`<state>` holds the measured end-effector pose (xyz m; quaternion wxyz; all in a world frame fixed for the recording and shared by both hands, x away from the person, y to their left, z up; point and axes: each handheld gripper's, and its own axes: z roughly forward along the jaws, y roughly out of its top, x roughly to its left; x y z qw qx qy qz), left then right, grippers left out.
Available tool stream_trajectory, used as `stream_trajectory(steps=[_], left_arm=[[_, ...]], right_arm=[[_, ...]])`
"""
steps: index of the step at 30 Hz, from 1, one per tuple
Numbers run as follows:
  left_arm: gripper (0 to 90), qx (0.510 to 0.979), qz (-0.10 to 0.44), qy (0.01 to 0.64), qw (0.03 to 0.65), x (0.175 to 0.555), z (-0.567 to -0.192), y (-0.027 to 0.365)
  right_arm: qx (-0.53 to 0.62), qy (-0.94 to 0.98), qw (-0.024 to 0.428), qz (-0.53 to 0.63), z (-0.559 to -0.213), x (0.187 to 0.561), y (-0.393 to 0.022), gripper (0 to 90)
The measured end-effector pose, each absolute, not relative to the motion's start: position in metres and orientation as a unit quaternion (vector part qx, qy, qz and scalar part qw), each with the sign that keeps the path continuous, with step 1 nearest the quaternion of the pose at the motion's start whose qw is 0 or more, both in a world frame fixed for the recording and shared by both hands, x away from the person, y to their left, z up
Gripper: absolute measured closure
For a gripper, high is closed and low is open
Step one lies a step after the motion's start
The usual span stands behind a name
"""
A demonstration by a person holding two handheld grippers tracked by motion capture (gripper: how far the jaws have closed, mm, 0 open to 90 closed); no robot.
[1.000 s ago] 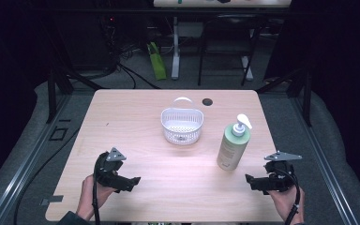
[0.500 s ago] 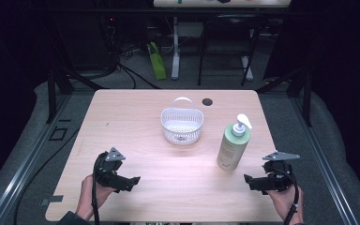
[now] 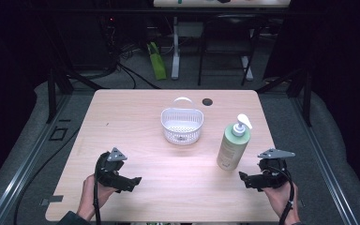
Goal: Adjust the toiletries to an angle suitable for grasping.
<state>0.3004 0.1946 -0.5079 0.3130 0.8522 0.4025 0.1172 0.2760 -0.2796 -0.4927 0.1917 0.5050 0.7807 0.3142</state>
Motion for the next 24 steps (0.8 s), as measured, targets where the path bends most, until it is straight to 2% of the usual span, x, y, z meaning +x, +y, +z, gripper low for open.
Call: stream_trajectory(steps=[7, 24], left_arm=[[1.1, 0.855, 0.116, 0.398, 0.311, 0.3, -0.508, 0.192], [0.8, 0.857, 0.115, 0.396, 0.31, 0.301, -0.509, 0.19]], right_arm=[[0.492, 0.783, 0.194, 0.329, -0.49, 0.281, -0.27, 0.0], [0.472, 0.763, 0.243, 0.368, -0.473, 0.299, -0.25, 0.0]])
